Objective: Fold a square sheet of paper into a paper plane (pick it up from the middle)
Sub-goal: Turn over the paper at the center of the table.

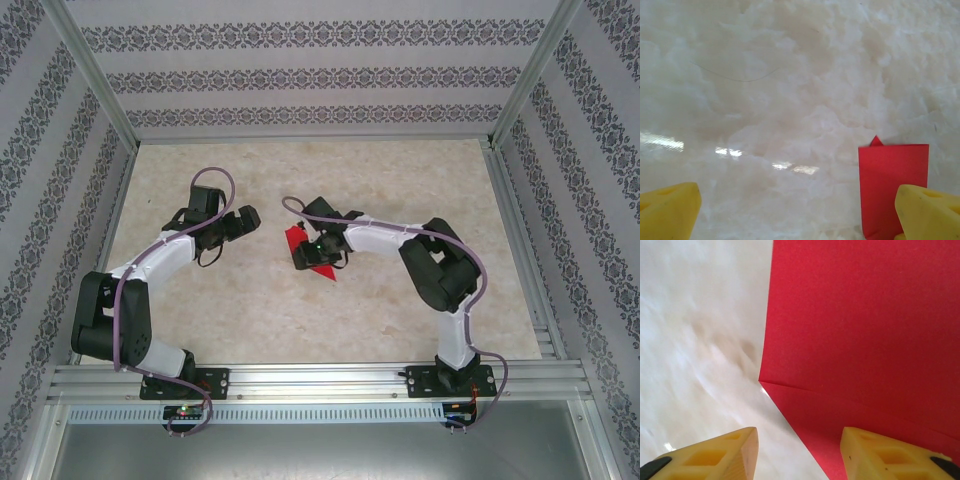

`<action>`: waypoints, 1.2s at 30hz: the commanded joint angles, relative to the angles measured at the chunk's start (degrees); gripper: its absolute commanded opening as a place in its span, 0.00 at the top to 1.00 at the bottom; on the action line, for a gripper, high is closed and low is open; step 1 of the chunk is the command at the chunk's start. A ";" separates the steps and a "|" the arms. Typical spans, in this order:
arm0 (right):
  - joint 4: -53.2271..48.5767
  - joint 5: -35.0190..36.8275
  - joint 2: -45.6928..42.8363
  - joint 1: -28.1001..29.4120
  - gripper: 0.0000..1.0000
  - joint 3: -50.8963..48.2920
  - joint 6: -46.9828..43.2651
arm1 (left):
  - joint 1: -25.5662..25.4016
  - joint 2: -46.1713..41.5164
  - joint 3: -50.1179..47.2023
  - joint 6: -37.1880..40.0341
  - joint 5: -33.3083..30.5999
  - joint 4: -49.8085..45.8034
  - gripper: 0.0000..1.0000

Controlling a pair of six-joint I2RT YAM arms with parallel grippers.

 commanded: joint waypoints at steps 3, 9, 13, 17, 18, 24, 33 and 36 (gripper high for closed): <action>-1.77 -0.22 -9.76 -2.20 0.51 -4.77 -3.60 | 0.79 0.76 -0.04 1.43 5.54 3.95 0.00; 19.40 5.88 -18.88 -2.08 0.49 -16.18 20.98 | 0.28 0.77 -1.60 -0.39 9.77 6.05 0.00; 26.18 9.02 -18.44 -0.78 0.49 -20.11 29.09 | -0.30 0.49 -3.19 -4.79 12.91 8.07 0.00; 29.28 8.71 -15.07 -1.03 0.50 -20.16 31.50 | -1.65 0.06 -4.28 -7.82 14.56 9.69 0.00; 29.55 8.32 -13.91 -1.10 0.50 -19.72 31.66 | -2.07 0.34 -4.35 -8.09 14.59 9.58 0.00; 30.61 7.34 -9.45 -1.63 0.51 -18.58 31.90 | -4.91 2.28 -4.81 -8.94 15.74 9.63 0.00; 39.37 2.35 -7.79 -4.46 0.51 -23.46 36.19 | -9.20 5.48 -3.67 -10.76 17.30 10.85 0.00; 41.89 0.34 -7.11 -5.52 0.51 -25.09 38.10 | -10.62 7.03 -3.54 -12.40 18.32 11.86 0.02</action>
